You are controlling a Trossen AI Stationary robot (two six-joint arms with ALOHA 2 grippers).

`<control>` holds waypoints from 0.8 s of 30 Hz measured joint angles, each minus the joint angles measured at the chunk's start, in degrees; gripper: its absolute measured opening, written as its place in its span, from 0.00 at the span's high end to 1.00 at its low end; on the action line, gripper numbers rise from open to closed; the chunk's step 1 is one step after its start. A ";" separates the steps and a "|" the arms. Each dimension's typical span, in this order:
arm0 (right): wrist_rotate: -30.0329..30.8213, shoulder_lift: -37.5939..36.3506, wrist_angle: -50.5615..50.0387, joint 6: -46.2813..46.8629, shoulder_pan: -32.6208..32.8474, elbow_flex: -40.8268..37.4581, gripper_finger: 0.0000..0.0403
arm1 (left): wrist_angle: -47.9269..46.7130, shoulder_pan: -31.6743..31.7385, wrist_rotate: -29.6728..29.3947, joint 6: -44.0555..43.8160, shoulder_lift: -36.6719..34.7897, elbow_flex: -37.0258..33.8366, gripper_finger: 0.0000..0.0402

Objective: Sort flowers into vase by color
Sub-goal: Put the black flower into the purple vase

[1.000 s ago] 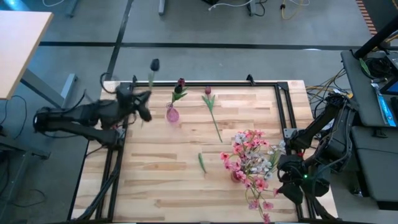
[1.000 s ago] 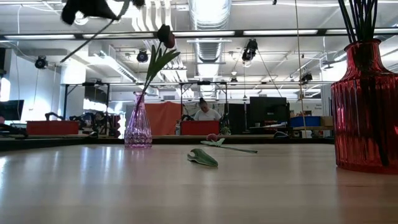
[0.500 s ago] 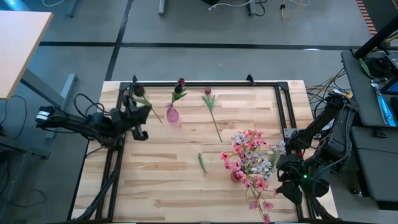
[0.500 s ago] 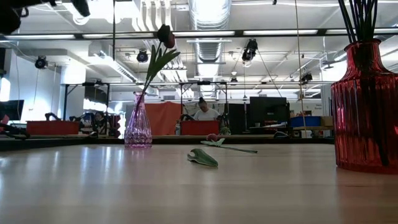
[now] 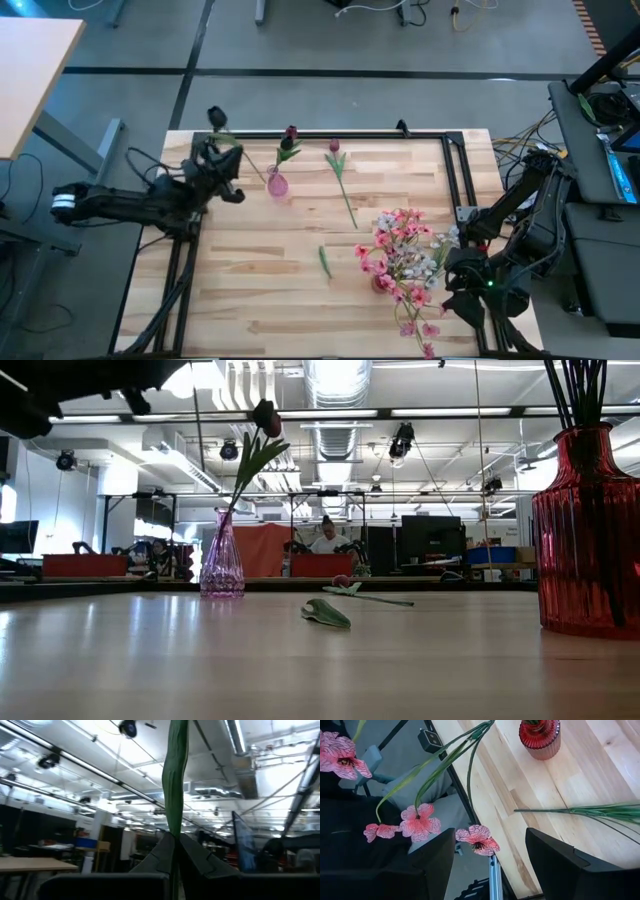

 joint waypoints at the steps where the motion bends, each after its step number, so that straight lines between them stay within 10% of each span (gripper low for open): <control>1: 0.17 0.00 0.01 0.00 0.00 0.00 0.42 | -0.25 1.53 1.14 -1.00 1.17 0.41 1.00; 24: 1.44 0.00 -0.01 0.13 -0.01 0.00 0.42 | -1.16 13.99 7.81 -6.92 12.27 3.03 1.00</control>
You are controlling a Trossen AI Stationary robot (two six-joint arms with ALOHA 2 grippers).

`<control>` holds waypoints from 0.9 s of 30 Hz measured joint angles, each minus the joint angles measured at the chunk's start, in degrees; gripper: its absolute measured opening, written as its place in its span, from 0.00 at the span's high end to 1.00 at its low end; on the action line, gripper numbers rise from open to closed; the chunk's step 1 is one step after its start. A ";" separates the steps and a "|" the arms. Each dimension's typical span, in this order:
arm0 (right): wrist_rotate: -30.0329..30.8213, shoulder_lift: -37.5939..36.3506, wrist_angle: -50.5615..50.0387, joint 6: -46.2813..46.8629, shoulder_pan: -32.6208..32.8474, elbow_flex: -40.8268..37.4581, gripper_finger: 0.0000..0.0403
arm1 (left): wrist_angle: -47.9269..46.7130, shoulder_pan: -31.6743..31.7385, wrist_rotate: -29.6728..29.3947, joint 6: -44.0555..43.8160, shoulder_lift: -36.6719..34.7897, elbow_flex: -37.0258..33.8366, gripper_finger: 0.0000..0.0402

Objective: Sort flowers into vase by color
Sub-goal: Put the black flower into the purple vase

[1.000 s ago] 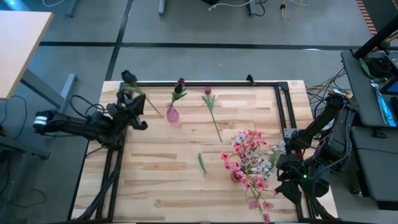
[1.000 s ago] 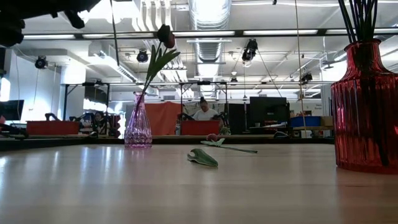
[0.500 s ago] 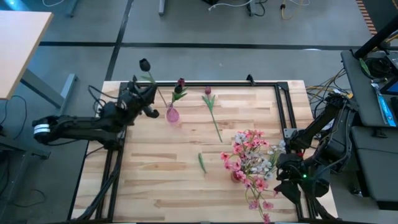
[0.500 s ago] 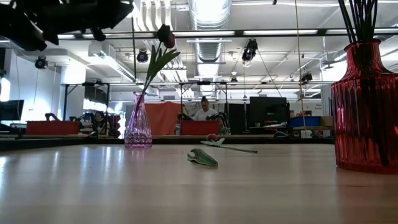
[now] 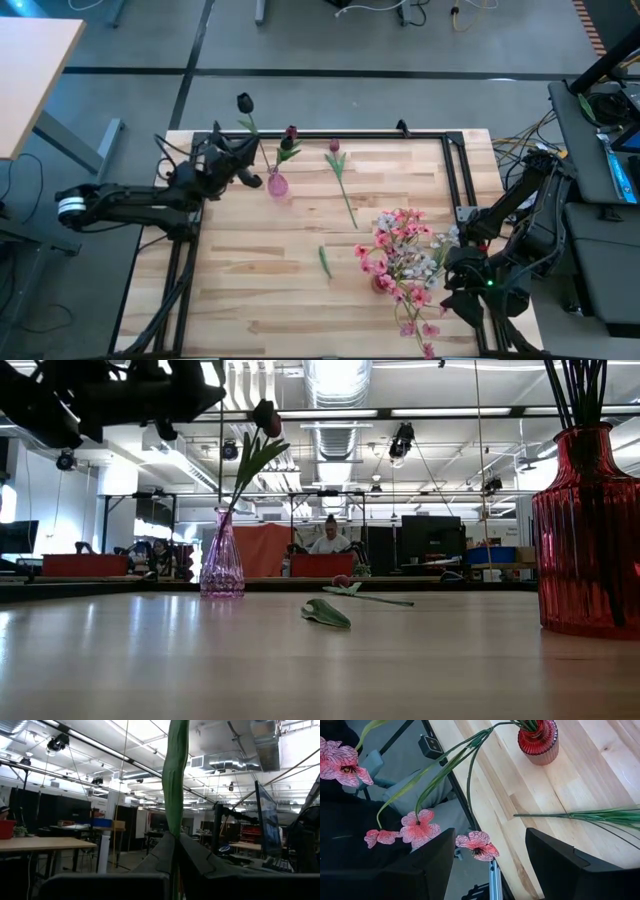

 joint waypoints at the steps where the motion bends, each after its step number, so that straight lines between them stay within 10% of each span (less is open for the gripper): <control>1: 0.00 0.00 0.00 0.00 0.01 0.00 0.42 | 0.06 0.00 -0.01 0.38 0.14 0.00 1.00; 27: -0.02 0.00 -0.01 0.04 0.01 0.00 0.42 | 3.02 3.21 0.92 0.59 3.77 -0.04 1.00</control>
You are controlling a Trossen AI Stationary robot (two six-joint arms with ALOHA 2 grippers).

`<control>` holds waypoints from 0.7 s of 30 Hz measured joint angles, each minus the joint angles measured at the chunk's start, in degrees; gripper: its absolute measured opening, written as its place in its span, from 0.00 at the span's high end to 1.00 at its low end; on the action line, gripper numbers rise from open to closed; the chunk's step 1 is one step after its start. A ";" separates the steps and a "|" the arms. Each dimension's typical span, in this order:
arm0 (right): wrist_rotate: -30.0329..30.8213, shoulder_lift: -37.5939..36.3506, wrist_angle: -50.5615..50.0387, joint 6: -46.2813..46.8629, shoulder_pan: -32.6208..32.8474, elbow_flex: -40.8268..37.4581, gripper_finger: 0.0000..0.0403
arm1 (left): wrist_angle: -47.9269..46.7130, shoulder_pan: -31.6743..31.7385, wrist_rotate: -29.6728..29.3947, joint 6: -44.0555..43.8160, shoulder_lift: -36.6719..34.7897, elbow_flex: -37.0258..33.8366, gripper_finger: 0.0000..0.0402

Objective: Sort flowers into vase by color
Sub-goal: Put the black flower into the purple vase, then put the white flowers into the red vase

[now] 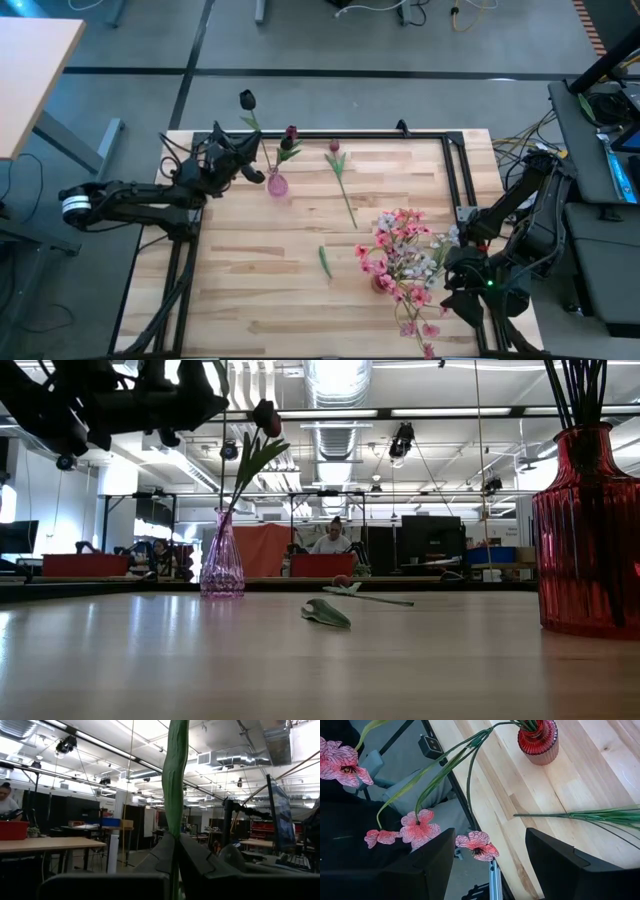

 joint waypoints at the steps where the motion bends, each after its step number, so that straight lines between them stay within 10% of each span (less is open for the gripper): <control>1: 0.00 0.00 0.01 0.00 -0.01 0.00 0.42 | 0.00 0.00 0.01 0.00 0.09 0.00 1.00; 21: -0.02 0.00 0.01 0.02 0.00 0.00 0.42 | -0.15 0.00 -0.01 -1.07 0.25 0.00 0.83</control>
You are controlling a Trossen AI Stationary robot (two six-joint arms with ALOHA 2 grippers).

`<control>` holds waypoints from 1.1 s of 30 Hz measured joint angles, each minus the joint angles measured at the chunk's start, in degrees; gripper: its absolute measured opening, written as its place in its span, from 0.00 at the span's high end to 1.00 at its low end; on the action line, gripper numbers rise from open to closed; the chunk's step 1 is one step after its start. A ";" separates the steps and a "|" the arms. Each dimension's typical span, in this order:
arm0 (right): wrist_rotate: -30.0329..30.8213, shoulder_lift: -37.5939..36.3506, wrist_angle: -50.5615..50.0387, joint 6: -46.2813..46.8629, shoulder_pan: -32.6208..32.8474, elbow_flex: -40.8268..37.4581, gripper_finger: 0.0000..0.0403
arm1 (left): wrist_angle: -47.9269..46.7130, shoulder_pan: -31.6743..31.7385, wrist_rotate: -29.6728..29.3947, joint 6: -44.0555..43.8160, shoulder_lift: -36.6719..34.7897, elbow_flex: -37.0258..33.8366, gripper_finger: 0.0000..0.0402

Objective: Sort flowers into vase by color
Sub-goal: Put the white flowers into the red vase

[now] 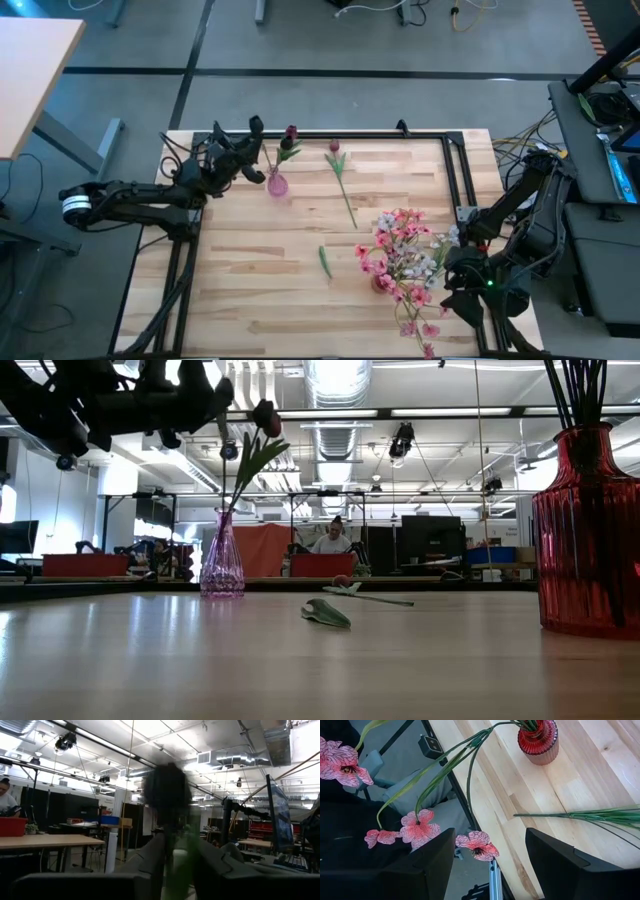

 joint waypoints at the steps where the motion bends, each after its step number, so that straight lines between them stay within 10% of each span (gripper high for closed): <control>1: 0.00 0.00 0.00 -0.02 -0.01 0.00 0.42 | -0.12 0.00 0.02 0.00 0.00 0.00 0.82; 20: -0.04 0.00 0.02 0.99 -0.01 0.00 0.42 | -7.89 -0.48 0.06 -0.60 -0.71 -0.04 0.38; 33: -0.61 -0.38 -0.95 7.38 -0.16 0.02 0.42 | -35.48 -0.96 0.06 -6.70 -10.08 -0.04 0.13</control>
